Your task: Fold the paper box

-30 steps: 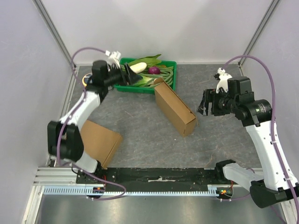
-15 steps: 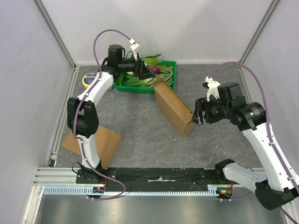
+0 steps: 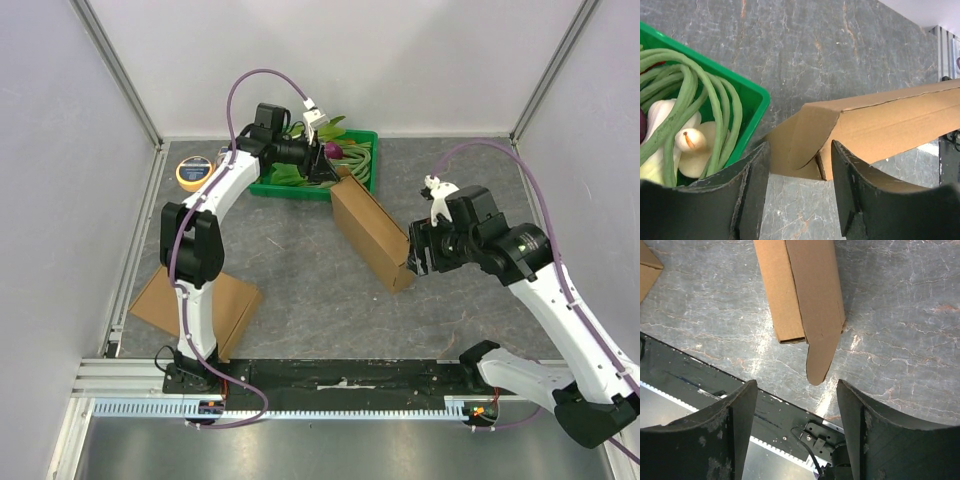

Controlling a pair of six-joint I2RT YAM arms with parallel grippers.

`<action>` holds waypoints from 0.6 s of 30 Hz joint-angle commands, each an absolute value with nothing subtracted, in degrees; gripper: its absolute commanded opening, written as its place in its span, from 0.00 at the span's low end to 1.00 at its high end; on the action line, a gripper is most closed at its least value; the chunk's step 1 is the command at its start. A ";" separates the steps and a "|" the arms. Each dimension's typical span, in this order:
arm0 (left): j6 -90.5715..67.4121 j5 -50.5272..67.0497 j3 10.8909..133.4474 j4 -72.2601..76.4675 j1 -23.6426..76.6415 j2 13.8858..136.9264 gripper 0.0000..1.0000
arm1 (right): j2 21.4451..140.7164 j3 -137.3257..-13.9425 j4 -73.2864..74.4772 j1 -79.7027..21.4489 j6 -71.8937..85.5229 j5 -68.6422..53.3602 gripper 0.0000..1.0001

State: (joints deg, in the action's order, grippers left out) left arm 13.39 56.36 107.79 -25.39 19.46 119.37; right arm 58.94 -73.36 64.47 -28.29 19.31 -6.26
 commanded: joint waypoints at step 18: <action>12.40 49.05 101.95 -20.65 21.71 112.68 0.11 | 59.85 -70.22 59.41 -32.34 24.78 12.83 0.13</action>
State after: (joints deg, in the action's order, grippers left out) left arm 13.78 52.05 102.67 -22.06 21.17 116.51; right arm 59.57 -68.86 60.58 -32.05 23.73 9.76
